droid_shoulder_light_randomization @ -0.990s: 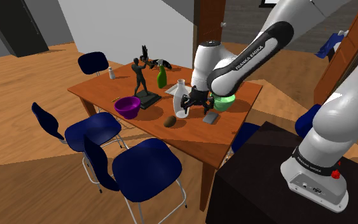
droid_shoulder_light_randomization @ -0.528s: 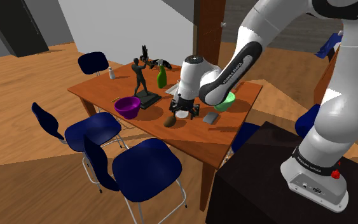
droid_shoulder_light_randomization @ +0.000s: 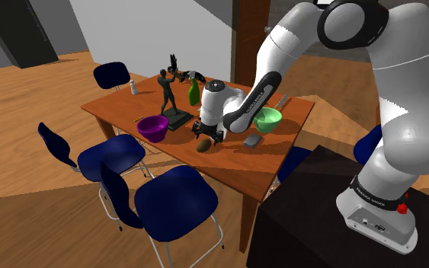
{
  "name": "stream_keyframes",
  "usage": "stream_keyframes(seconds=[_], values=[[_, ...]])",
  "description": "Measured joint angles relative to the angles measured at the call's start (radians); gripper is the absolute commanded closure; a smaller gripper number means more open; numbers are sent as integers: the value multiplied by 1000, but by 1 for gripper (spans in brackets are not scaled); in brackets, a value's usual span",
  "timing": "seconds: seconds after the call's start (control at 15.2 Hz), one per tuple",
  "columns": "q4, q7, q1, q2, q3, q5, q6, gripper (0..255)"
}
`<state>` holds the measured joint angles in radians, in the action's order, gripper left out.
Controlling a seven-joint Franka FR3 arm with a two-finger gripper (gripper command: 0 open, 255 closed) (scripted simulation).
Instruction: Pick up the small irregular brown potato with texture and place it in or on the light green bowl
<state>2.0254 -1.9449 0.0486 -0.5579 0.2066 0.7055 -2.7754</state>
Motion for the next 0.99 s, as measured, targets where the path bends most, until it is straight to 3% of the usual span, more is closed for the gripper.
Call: stream_keyframes(seconds=[0.46,0.99], values=[[-93,-68,44,-112,-59,38,-32,0],[-126,-71,50,-152,-70,45,-41,0]])
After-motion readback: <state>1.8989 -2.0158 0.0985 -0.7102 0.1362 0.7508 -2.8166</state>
